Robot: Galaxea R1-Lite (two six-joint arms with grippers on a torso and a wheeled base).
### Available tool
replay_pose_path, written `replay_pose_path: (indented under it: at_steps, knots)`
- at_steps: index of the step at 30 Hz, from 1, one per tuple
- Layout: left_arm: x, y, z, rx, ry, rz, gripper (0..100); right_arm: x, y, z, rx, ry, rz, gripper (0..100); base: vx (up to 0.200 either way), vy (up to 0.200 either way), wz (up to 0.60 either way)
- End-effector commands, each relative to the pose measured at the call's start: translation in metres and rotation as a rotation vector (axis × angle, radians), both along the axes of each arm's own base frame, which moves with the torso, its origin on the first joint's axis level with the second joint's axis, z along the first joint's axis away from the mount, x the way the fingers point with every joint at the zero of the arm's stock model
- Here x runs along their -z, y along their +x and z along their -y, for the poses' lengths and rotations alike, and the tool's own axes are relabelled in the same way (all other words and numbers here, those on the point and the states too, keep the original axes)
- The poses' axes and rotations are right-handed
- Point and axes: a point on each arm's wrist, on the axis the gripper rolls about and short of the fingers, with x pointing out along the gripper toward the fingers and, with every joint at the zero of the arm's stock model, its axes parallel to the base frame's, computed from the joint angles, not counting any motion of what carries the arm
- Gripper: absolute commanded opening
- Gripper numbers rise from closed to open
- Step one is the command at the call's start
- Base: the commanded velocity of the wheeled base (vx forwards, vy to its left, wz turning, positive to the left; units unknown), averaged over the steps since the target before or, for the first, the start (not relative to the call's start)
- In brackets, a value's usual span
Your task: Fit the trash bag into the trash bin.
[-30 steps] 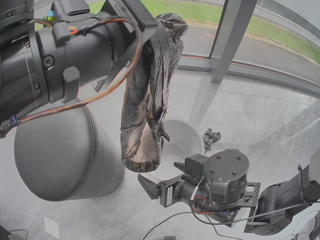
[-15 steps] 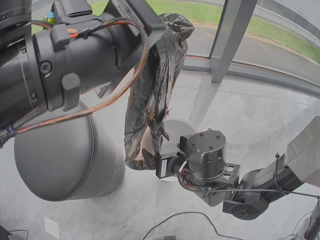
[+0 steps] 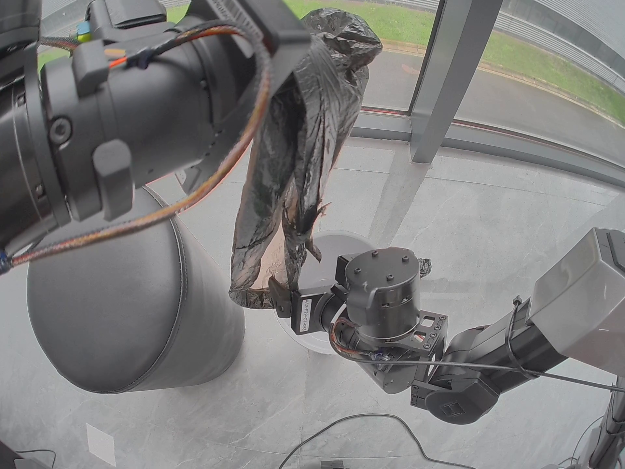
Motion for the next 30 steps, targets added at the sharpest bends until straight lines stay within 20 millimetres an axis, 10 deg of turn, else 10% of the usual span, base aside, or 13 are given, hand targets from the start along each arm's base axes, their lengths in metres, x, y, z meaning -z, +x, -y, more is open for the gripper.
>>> replay_pose_path:
  at_steps: [1, 10, 11, 23, 30]
  knots:
    - [0.001, 0.000, -0.001, 0.001, 0.002, -0.002, 0, -0.006, 0.001, -0.001, 0.017, 0.011, 0.045, 100, 0.000, 0.000, 0.00]
    - [0.002, 0.000, 0.001, 0.002, 0.003, -0.005, 0, -0.007, -0.006, -0.010, 0.001, 0.011, 0.135, 100, 0.000, 0.000, 0.00]
    - [0.002, 0.000, 0.001, 0.001, 0.003, -0.005, 0, -0.006, -0.006, -0.010, 0.001, 0.009, 0.134, 0, 0.000, 0.000, 0.00]
    - [0.002, -0.001, -0.001, 0.001, -0.001, -0.006, 0, -0.005, -0.007, -0.006, 0.005, 0.009, 0.124, 0, 0.000, 0.000, 0.00]
    - [0.020, 0.009, -0.009, -0.001, 0.053, -0.038, 0, -0.024, -0.016, 0.031, -0.074, -0.069, 0.064, 0, 0.000, 0.000, 0.00]
